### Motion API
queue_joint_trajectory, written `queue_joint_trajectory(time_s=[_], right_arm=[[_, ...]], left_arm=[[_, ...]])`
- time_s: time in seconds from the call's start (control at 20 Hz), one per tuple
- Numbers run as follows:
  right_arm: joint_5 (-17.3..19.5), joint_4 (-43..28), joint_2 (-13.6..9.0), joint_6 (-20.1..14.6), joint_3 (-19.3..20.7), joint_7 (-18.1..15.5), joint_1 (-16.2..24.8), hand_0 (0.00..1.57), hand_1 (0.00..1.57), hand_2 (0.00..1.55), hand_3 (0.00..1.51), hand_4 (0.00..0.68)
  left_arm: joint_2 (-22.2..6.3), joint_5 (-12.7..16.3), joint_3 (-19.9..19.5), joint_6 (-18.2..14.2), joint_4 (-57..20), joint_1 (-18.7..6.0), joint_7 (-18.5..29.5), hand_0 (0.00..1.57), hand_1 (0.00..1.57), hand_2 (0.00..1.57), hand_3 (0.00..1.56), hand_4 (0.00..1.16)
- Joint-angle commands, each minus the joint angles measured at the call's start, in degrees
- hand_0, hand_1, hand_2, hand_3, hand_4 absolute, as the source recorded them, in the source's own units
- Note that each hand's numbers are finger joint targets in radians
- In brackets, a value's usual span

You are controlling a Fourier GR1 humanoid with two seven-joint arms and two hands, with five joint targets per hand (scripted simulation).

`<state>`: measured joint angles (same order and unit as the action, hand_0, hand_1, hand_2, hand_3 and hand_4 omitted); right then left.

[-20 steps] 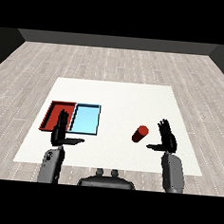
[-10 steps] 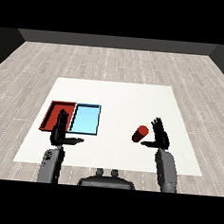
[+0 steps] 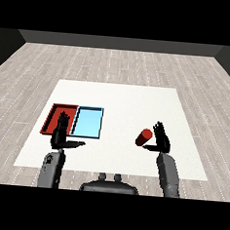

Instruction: Pick the red can and put it in the red box

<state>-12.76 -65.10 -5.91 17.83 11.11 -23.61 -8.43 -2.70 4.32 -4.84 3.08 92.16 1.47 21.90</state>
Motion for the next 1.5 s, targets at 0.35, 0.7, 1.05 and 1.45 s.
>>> queue_joint_trajectory(time_s=[0.35, 0.7, 1.05, 1.45], right_arm=[[1.09, 4.94, 2.77, -4.63, -2.13, -1.39, -3.13, 0.0, 0.0, 0.0, 0.0, 0.0], [-0.53, 4.1, -0.05, -0.81, -2.67, -0.8, -2.16, 0.0, 0.0, 0.0, 0.0, 0.0], [0.45, 10.02, 0.4, -2.78, -2.46, -3.5, -6.17, 0.0, 0.0, 0.0, 0.0, 0.0], [-0.08, 7.34, 1.48, -4.0, -3.87, -1.96, -4.61, 0.0, 0.0, 0.0, 0.0, 0.0]], left_arm=[[-0.9, 1.26, -0.38, 0.18, 4.55, 0.57, -3.73, 0.0, 0.0, 0.0, 0.0, 0.0], [0.3, 0.73, -0.03, 0.12, -0.88, 0.26, 0.67, 0.0, 0.0, 0.0, 0.0, 0.0], [0.24, 0.06, 0.26, -0.39, -3.01, -2.4, 1.15, 0.0, 0.0, 0.0, 0.0, 0.0], [0.12, 0.49, 0.65, 0.17, 3.28, 2.38, -0.74, 0.0, 0.0, 0.0, 0.0, 0.0]])
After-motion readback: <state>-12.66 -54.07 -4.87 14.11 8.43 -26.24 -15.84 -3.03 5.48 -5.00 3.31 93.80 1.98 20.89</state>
